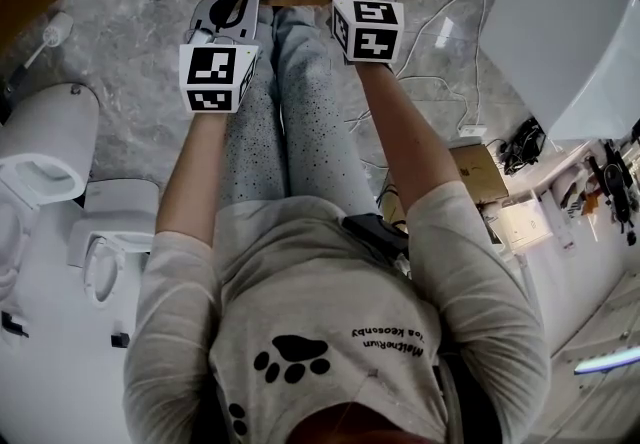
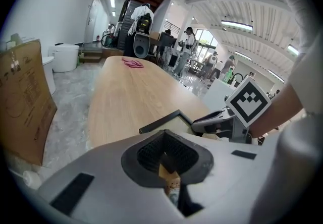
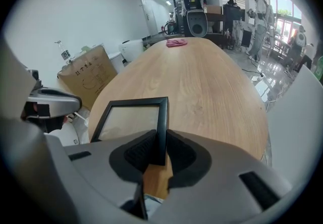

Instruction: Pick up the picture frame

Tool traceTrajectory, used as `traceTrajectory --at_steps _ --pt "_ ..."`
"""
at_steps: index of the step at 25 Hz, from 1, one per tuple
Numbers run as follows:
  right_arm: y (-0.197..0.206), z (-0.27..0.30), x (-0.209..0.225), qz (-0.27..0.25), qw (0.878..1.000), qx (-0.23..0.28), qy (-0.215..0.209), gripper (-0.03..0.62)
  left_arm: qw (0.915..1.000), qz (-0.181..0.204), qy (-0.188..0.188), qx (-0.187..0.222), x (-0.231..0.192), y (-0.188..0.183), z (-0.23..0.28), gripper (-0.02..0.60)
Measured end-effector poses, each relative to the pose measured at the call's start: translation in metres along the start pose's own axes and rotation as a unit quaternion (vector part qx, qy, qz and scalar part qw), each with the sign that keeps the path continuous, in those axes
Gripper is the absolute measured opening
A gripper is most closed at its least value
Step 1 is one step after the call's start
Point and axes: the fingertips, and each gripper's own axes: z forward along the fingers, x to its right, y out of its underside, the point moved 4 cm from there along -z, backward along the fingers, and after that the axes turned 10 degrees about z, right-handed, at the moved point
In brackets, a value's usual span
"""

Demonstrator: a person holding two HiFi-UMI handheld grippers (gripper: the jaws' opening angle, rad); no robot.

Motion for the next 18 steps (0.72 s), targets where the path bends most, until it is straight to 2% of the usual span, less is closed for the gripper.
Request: traceTrajectory --at_steps 18 --pt "0.008 0.008 -0.051 -0.013 1.000 -0.008 -0.013 0.071 0.9993 -0.023 -0.028 -0.010 -0.029 0.033 -0.027 0.008"
